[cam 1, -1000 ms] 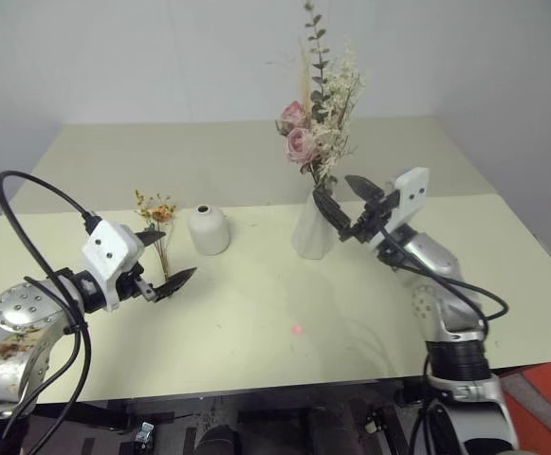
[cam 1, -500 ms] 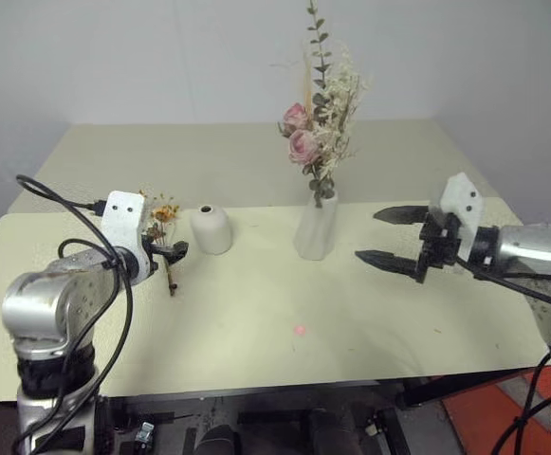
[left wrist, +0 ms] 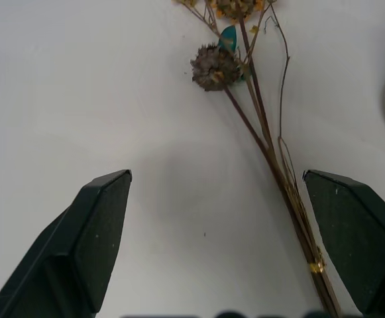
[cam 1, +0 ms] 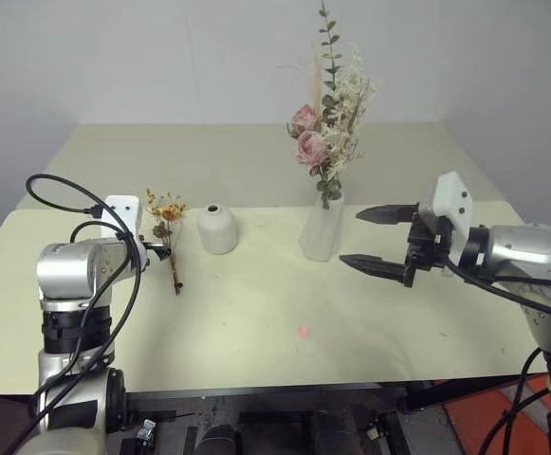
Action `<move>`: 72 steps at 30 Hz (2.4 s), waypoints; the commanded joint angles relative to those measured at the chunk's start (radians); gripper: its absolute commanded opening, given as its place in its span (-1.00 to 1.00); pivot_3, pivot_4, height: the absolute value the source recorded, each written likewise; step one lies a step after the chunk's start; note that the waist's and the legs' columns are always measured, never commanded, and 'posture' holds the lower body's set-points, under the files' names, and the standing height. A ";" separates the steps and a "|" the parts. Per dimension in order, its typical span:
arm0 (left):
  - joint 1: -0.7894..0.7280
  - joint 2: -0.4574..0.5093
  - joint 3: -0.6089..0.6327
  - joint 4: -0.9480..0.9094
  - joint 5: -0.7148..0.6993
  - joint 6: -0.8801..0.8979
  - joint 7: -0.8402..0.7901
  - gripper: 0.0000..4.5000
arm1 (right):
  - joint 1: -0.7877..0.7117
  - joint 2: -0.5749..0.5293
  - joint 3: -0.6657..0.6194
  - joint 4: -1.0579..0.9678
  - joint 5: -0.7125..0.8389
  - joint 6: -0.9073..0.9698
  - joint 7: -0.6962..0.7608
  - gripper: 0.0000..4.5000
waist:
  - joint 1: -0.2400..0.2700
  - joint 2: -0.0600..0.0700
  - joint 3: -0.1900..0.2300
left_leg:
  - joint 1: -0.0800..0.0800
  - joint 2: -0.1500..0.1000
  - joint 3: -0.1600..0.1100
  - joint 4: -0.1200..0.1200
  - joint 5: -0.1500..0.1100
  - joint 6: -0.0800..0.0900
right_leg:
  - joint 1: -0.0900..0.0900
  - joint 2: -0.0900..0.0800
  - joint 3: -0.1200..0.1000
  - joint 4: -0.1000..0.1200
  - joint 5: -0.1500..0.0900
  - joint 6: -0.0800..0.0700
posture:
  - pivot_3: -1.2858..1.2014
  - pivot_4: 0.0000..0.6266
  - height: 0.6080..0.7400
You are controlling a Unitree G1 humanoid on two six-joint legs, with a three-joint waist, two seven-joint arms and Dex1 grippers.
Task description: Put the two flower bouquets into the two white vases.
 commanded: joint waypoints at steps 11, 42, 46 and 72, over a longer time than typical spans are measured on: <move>-0.192 -0.007 -0.112 0.484 0.062 -0.298 -0.096 1.00 | 0.062 -0.007 -0.071 -0.093 0.025 0.035 -0.075 0.99 | 0.012 0.000 0.000 | -0.001 0.000 0.000 0.000 0.000 0.000 | 0.000 0.000 0.000 0.000 0.000 0.000 | 0.03 -0.52 1.00; -0.241 -0.110 0.047 0.516 0.089 -1.153 0.110 -0.98 | 0.084 0.019 -0.053 -0.083 -0.022 0.003 -0.134 1.00 | 0.017 -0.001 0.000 | 0.004 0.000 0.000 0.000 0.000 0.000 | 0.007 -0.001 -0.001 -0.001 0.000 0.000 | 0.03 -0.52 1.00; -0.257 -0.159 0.190 0.519 -0.121 -1.359 -0.063 -0.98 | 0.088 0.044 -0.039 -0.091 -0.037 -0.010 -0.145 1.00 | 0.015 -0.001 0.000 | 0.003 0.000 0.000 0.000 0.000 0.000 | 0.008 -0.001 -0.002 -0.001 0.000 0.001 | 0.03 -0.52 1.00; -0.444 -0.195 0.311 1.027 -0.420 -1.420 -0.690 -0.98 | 0.310 0.156 -0.102 -0.305 -0.054 -0.013 -0.327 1.00 | 0.012 -0.002 0.000 | 0.002 0.000 -0.001 0.001 -0.001 0.002 | 0.010 0.000 -0.004 -0.012 0.001 0.002 | 0.03 -0.52 1.00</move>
